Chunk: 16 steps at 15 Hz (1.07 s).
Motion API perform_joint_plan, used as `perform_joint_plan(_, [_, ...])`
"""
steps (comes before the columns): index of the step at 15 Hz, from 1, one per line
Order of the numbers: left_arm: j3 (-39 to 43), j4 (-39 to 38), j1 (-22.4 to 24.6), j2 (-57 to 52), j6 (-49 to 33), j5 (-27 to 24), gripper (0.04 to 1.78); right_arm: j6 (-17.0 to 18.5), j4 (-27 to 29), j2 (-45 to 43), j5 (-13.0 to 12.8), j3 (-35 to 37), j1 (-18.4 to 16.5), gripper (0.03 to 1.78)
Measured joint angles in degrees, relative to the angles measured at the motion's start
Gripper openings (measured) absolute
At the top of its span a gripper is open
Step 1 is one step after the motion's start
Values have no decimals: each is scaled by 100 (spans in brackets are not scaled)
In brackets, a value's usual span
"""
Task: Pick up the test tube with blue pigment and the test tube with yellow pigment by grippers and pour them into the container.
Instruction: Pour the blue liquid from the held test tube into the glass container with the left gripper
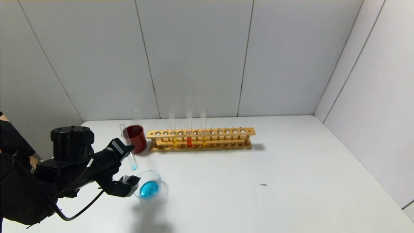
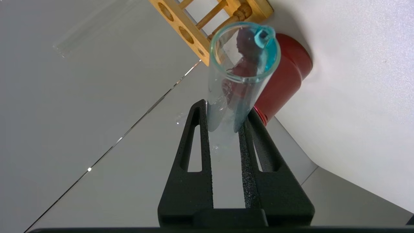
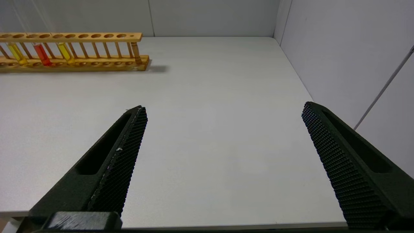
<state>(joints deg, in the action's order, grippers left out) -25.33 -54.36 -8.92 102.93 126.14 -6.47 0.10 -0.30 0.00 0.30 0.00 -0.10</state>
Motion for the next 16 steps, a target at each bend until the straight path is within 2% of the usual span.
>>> perform_joint_plan(7, [-32,-115,-251,33,305,2,30,0,-2,0,2,0,0,175])
perform_joint_plan(12, [105,-644,-249,-59,801,-9,30,0,-2,0,2,0,0,175])
perform_joint_plan(16, [538,-1340,-245,-146,975,100,30,0,-2,0,0,0,0,175])
